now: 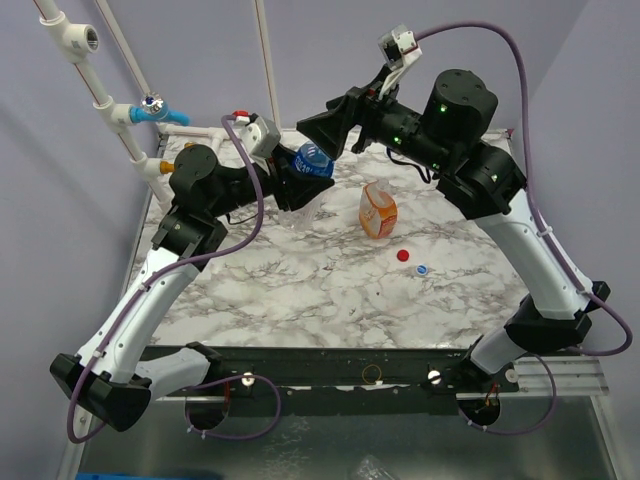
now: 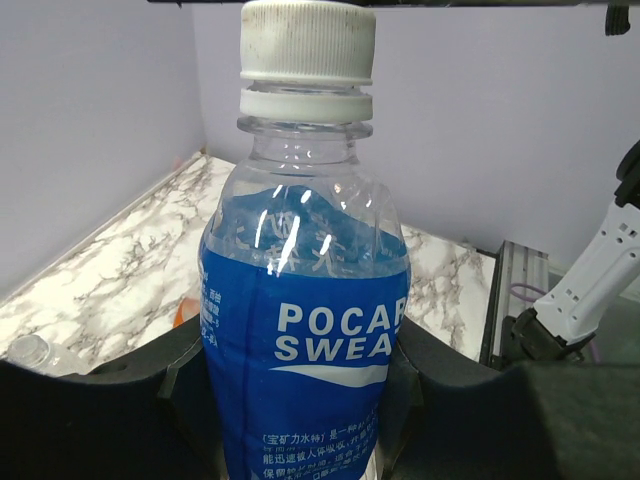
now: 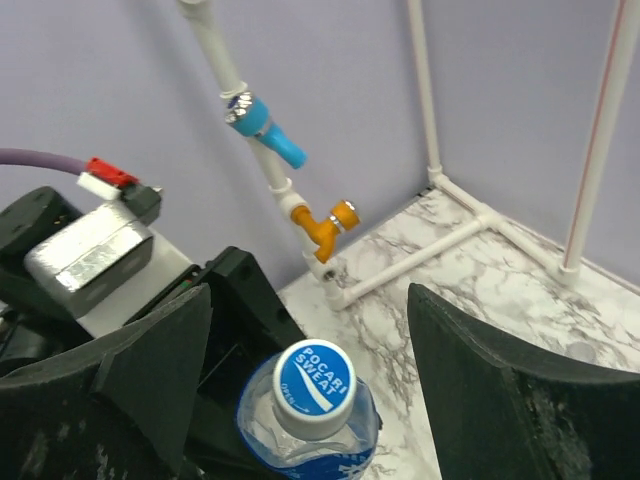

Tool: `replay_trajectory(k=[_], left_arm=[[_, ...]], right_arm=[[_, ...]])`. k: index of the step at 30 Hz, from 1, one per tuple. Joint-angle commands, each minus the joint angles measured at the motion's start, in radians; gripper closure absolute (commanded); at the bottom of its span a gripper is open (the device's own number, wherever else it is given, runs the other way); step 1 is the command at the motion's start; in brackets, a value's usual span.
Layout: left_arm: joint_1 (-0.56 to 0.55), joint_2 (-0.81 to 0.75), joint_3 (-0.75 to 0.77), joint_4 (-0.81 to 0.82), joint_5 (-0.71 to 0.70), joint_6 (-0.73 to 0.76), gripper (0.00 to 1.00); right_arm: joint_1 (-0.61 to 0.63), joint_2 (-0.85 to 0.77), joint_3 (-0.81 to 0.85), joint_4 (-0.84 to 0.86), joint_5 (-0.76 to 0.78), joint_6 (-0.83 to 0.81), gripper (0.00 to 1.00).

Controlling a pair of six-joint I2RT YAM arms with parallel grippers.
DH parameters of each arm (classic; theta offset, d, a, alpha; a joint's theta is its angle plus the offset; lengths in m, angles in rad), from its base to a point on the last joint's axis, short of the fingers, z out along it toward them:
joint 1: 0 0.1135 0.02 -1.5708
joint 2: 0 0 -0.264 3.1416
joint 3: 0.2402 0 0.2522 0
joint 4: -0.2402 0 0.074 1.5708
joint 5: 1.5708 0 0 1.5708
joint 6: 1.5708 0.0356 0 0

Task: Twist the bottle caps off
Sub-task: Unscrew the bottle cap from the plastic bottle.

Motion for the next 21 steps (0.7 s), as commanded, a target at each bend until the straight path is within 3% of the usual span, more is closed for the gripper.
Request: replay_trajectory(k=[1, 12, 17, 21], left_arm=[[0.001, -0.012, 0.008, 0.013, -0.048, 0.022, 1.00], [0.001, -0.014, 0.007, 0.029, -0.064, 0.010, 1.00], [0.001, -0.019, 0.003, 0.031, -0.055, 0.003, 1.00], [0.002, -0.022, -0.001, 0.031, -0.035, -0.013, 1.00]], right_arm=[[-0.002, -0.009, -0.007, -0.054, 0.148, 0.005, 0.18], [-0.001, -0.019, -0.060, -0.037, 0.109, 0.041, 0.38], [-0.002, -0.065, -0.125, 0.034, 0.114, 0.043, 0.77], [-0.002, -0.094, -0.149, 0.078, 0.091, 0.026, 0.91]])
